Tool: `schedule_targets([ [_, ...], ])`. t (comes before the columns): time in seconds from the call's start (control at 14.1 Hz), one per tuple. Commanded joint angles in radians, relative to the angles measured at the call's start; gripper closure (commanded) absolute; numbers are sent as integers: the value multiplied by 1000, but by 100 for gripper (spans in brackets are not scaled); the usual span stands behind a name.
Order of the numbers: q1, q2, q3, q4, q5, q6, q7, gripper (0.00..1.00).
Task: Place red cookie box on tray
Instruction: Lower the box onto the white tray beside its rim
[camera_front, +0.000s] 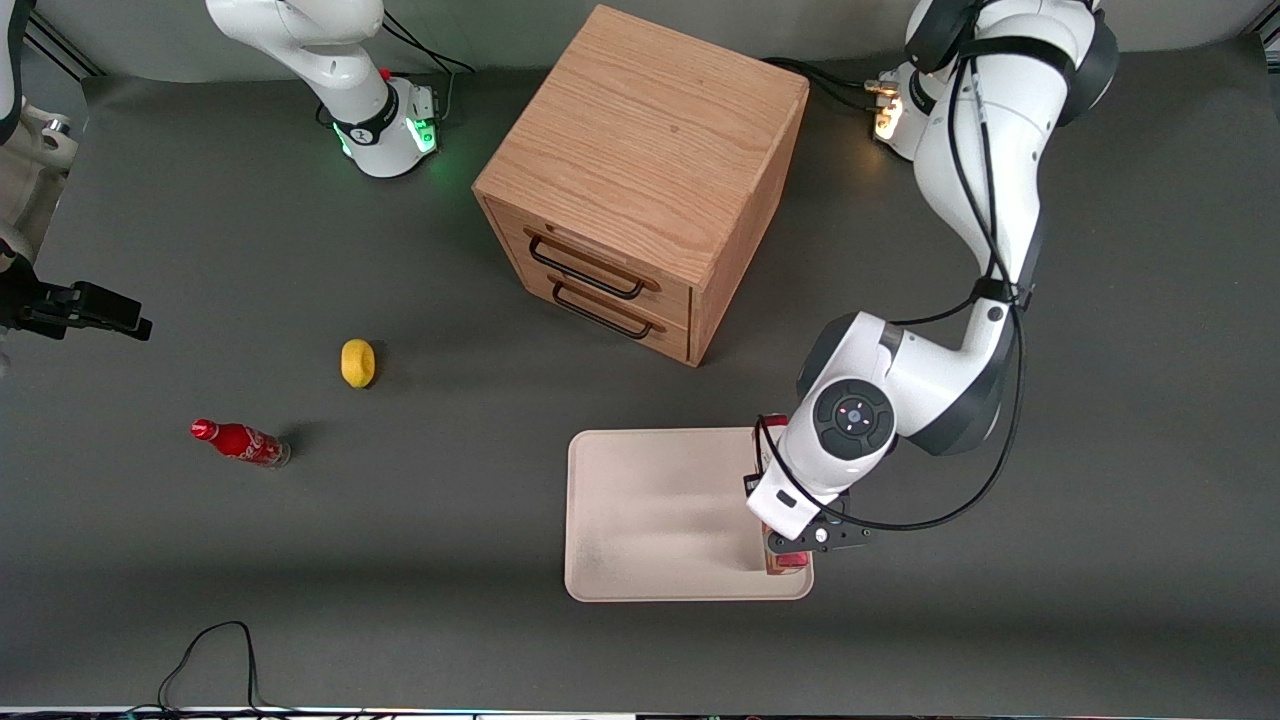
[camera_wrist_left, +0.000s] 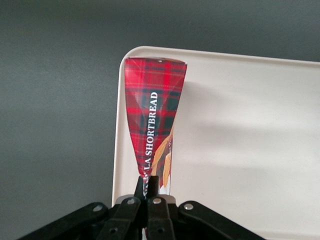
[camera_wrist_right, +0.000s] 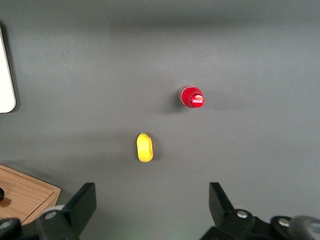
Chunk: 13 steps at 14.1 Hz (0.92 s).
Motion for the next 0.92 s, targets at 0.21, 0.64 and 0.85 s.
schedule_targets([
  [0.21, 0, 34, 13, -9, 39, 52, 2, 100],
  [0.64, 1, 43, 13, -9, 33, 70, -12, 13],
  [0.85, 1, 38, 13, -9, 34, 70, -57, 0],
])
